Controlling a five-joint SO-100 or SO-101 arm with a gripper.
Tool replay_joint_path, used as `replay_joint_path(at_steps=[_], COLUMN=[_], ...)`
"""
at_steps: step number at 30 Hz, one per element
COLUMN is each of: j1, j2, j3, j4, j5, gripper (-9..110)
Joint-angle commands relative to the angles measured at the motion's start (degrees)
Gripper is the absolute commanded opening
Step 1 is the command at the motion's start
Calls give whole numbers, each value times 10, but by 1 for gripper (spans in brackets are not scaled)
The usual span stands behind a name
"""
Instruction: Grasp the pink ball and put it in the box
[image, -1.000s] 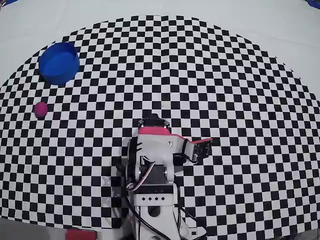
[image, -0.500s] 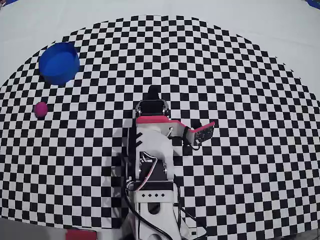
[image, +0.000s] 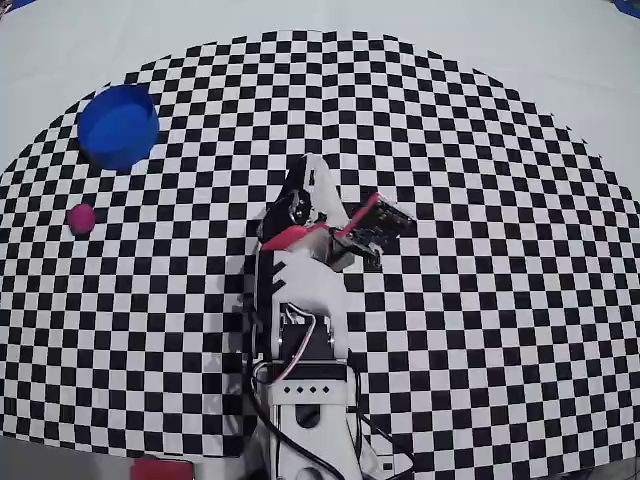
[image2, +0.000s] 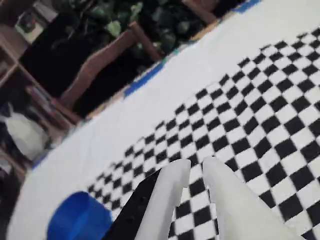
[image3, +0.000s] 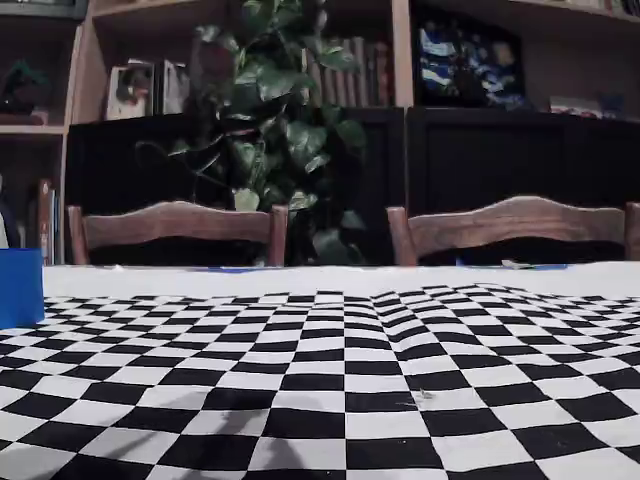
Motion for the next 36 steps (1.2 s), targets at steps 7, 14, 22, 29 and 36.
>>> replay_joint_path(at_steps=[7, 14, 22, 29, 36], j1=[7, 5, 11, 11, -6], j2=[-4, -4, -8, -8, -14], j3=[4, 4, 4, 4, 4], j4=[-54, -67, -67, -65, -63], j5=[-287, -371, -371, -370, -370], gripper=[1, 1, 24, 32, 31])
